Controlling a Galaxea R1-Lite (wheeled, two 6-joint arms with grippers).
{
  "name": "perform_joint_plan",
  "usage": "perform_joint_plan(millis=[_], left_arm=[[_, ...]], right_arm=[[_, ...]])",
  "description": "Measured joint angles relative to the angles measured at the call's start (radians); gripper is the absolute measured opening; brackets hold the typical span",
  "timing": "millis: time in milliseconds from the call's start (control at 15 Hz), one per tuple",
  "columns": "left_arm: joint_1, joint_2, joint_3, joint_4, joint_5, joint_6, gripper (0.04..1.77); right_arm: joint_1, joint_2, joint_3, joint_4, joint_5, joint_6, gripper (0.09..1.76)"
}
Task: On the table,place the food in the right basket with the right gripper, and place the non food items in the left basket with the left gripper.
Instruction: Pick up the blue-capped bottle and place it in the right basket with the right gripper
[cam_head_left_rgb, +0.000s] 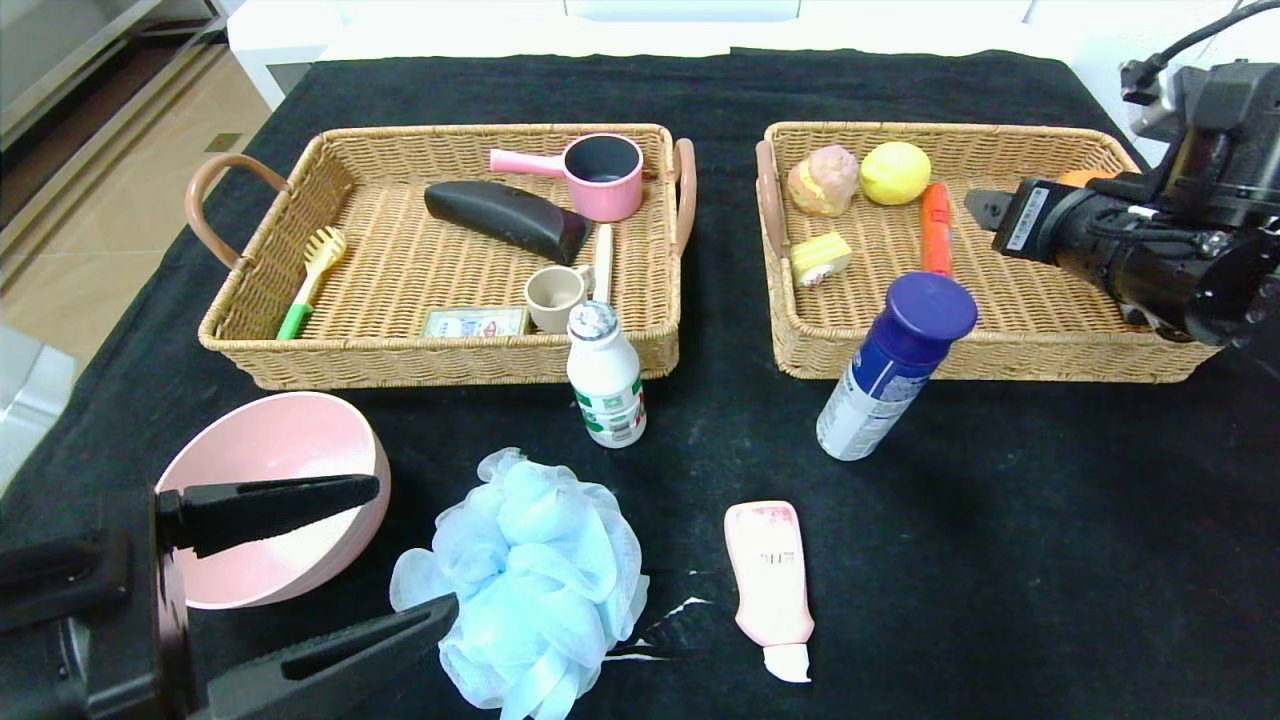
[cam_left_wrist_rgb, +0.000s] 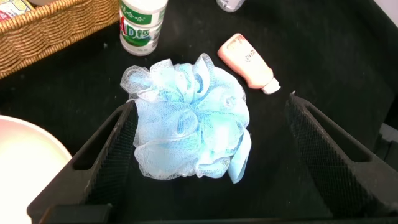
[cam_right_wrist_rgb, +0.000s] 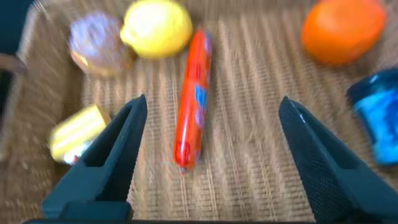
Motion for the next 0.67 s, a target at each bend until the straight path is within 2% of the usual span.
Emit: perform_joint_plan(millis=[133,400,667], left_arm=[[0.000,0.001,0.000,0.000,0.001,0.000,1.72],[0.000,0.004,0.002,0.000,0.001,0.000,1.72],[0.000,0.003,0.002,0.000,0.000,0.000,1.72]], right_arm=[[0.020,-0.012,0.049,-0.082,-0.036,-0.035,1.59],[0.071,-0.097,0.204,-0.088,-0.040,-0.096,1.64],[0.093,-0.234,0.332,-0.012,0.062,-0.097,1.67]])
